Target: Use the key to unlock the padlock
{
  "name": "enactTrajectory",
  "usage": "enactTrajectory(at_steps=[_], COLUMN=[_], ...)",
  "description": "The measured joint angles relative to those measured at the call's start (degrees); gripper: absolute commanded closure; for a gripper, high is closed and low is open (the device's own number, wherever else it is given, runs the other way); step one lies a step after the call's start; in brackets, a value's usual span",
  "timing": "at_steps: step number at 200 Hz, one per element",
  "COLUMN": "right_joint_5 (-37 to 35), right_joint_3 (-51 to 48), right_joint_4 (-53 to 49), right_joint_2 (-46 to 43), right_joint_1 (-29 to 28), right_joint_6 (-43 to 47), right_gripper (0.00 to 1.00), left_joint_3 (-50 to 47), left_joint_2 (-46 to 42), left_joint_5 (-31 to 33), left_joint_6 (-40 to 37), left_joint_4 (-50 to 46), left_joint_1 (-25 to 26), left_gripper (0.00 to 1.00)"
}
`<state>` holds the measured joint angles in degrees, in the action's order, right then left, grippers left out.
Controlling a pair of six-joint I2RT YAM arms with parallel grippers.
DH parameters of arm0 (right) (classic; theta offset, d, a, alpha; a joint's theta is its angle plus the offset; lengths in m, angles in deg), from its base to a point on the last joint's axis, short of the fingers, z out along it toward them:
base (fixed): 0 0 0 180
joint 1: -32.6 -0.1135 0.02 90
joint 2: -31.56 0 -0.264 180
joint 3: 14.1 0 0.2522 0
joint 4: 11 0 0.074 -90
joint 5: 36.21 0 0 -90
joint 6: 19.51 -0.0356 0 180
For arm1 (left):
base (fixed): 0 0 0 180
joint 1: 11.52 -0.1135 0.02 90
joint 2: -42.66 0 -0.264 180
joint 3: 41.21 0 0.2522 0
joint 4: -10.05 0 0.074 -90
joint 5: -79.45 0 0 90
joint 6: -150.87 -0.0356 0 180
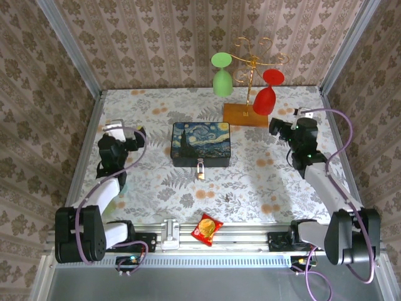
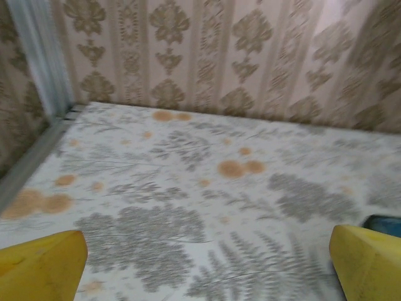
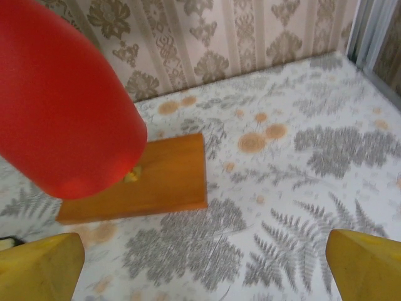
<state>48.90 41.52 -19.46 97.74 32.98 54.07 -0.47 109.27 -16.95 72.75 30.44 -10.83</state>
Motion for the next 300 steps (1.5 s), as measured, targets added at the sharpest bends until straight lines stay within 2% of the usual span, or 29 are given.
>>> enactTrajectory(at_steps=[23,35,51,64,79,91,111,136,156,173,213,237,272,300], right_joint_5=[6.2,8.6,9.9,9.9,9.6,8.9,5.1,0.3,-2.1,-2.6,-3.4,-3.5,-4.3,-5.1], right_joint_3=[0.6,0.6,0.6,0.6,0.5,-0.2,-1.5,-3.0,-4.2,-4.2,-4.0,-3.7,-3.7,-3.7], right_joint_4=[-8.9,-13.0,-18.0,-21.4,-24.5,-25.7,-29.4,-33.0,-34.4,-33.8,-31.4,-30.4,-29.1,-29.1], right_joint_2=[-2.1,-2.8,-4.3,-5.7,-6.6,-6.6,-5.2,-1.8,0.9,4.3,11.7,14.5,14.6,10.7], right_joint_1=[1.6,1.0,-2.1,-6.6,-12.4,-17.0,-26.9,-38.8,-45.6,-49.2,-54.7,-56.2,-56.3,-56.6], right_joint_6=[-4.6,-6.4,-7.8,-8.5,-9.9,-11.6,-15.2,-20.5,-25.2,-28.3,-33.8,-36.1,-37.8,-38.4], right_gripper=[0.00,0.00,0.01,0.04,0.12,0.25,0.29,0.33,0.38,0.43,0.46,0.51,0.54,0.49], left_joint_3=[-1.9,-1.9,-1.6,-1.6,-1.7,-1.9,-1.9,-1.5,-1.5,-1.5,-2.6,-3.6,-3.6,-3.5], left_joint_2=[-4.1,-5.7,-7.9,-9.9,-12.5,-14.5,-16.5,-16.9,-16.4,-14.5,-9.7,-8.6,-7.5,-6.7], left_joint_5=[-5.2,-8.2,-11.3,-12.9,-13.5,-13.1,-9.1,-0.1,6.4,9.8,14.6,16.9,18.5,18.9], left_joint_6=[9.1,13.5,17.3,19.7,21.7,22.8,23.7,26.5,29.2,31.5,36.4,38.6,39.6,39.6], left_joint_4=[0.5,-2.3,-7.3,-10.6,-13.6,-16.1,-21.2,-31.2,-34.1,-33.8,-30.2,-27.8,-25.9,-25.3], left_joint_1=[-0.1,-0.5,0.2,3.3,9.4,14.8,25.6,39.1,47.5,53.1,59.2,61.7,63.5,63.9], left_gripper=[0.00,0.00,0.00,0.00,0.00,0.00,0.00,0.00,0.00,0.00,0.00,0.00,0.00,0.00])
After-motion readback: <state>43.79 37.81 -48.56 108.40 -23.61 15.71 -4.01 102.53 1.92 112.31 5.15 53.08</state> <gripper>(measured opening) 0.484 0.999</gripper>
